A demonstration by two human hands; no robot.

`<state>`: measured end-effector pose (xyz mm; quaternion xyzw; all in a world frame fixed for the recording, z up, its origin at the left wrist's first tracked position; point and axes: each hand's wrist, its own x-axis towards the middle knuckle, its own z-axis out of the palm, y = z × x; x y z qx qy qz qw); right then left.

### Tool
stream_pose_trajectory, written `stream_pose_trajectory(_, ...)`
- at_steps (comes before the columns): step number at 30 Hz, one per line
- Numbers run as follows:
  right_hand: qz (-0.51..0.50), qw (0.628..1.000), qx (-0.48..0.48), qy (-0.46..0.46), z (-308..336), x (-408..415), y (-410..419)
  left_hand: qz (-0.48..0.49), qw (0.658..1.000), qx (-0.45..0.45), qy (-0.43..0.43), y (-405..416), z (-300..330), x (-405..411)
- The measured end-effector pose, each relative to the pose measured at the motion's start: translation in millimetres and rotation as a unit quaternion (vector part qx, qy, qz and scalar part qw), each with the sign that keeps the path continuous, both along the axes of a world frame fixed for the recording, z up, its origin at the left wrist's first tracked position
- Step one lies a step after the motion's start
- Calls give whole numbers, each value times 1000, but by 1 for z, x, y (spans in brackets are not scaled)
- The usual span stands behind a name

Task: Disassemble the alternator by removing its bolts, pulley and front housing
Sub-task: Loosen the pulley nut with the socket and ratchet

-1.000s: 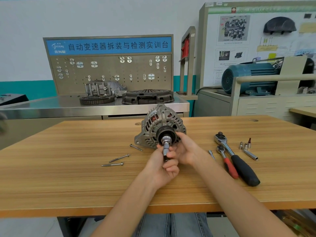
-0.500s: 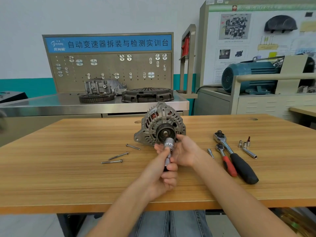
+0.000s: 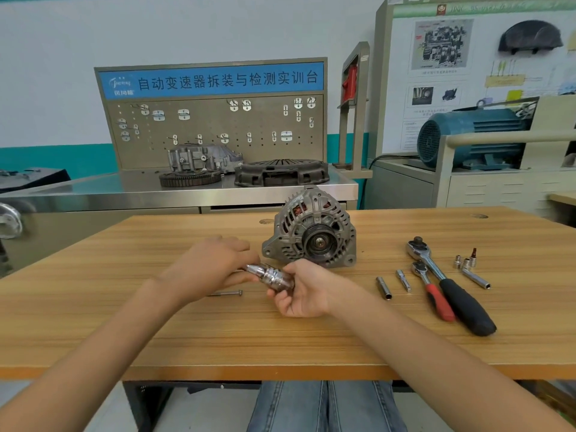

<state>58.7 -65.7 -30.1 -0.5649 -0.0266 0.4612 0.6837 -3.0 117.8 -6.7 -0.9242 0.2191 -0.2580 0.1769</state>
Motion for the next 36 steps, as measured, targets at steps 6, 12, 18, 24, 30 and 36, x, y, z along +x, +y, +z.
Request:
stream_pose_trajectory(6,2,1000,12,-25,5,3,23,25,986,-164,-8,39,-29,-18)
stream_pose_trajectory(12,-22,999,39,-30,-3,-2,45,14,993,-57,-105,56,-32,-29)
stream_pose_trajectory(18,-54,988,-26,-140,-13,1,59,31,986,46,-159,49,-23,-30)
stream_pose_trajectory(24,-8,998,38,-39,-6,-1,54,50,991,-22,-120,44,-16,-28)
stream_pose_trajectory(30,-44,998,33,-31,-8,1,55,80,986,-146,-21,35,-23,-13)
stream_pose_trajectory(36,-92,992,44,-76,-11,-2,55,104,940,-308,101,32,-27,-14)
